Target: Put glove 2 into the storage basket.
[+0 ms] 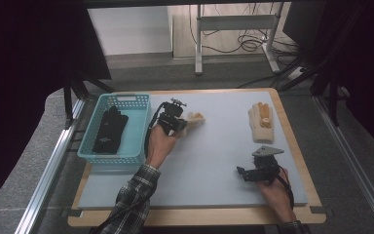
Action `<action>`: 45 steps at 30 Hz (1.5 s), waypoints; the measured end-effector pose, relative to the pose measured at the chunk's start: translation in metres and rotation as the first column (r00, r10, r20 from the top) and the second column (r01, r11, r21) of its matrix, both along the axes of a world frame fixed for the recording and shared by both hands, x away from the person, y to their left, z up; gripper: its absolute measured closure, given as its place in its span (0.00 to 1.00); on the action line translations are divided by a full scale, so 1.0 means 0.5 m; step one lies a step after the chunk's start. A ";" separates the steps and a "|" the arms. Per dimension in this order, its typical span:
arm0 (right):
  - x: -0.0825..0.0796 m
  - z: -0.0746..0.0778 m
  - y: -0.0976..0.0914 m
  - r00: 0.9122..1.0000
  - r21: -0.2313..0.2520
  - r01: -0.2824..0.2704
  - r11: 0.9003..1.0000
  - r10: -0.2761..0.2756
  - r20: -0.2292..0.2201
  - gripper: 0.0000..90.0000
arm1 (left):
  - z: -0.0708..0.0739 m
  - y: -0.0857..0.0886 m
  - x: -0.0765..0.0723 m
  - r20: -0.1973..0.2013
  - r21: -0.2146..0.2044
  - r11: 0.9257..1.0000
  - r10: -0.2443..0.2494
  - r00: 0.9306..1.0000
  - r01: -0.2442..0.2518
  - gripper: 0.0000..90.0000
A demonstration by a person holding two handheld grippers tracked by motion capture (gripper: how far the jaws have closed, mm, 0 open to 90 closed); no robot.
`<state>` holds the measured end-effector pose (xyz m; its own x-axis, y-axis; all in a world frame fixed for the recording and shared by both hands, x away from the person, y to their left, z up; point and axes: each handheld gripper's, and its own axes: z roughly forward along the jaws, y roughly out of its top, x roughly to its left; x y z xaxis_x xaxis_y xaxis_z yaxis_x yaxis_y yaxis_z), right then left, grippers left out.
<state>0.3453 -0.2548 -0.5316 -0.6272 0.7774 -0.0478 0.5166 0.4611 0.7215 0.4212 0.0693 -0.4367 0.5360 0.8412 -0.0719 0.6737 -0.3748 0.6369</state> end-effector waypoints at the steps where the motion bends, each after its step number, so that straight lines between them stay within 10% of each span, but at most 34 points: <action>1: 0.000 0.000 0.000 1.000 0.000 0.000 1.000 0.000 0.000 0.13 | -0.001 -0.012 -0.018 -0.005 -0.010 0.999 -0.037 0.999 0.037 0.94; 8: 0.000 0.000 0.000 1.000 0.000 0.001 1.000 -0.001 0.000 0.13 | -0.064 -0.067 -0.085 -0.063 -0.058 0.983 -0.180 0.982 0.176 0.86; 14: 0.000 0.000 0.000 1.000 0.000 0.001 1.000 -0.001 0.001 0.13 | -0.065 -0.044 -0.113 0.004 -0.058 0.984 -0.167 0.986 0.167 0.64; 23: 0.000 0.000 0.000 1.000 -0.002 0.001 1.000 -0.001 0.002 0.13 | -0.131 0.020 -0.114 -0.007 0.027 0.998 -0.057 0.998 0.057 0.98; 29: 0.000 0.000 0.001 1.000 -0.001 0.002 1.000 -0.002 0.002 0.13 | -0.173 0.021 -0.115 -0.056 -0.007 0.998 -0.065 0.996 0.065 1.00; 45: -0.001 0.000 0.001 1.000 0.001 0.003 1.000 -0.003 0.002 0.13 | -0.183 -0.043 -0.163 -0.037 -0.133 0.976 -0.180 0.983 0.174 0.98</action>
<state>0.3450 -0.2543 -0.5316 -0.6249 0.7792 -0.0484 0.5166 0.4591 0.7227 0.3395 0.0480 -0.5281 0.6687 0.7152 -0.2033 0.6354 -0.4077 0.6558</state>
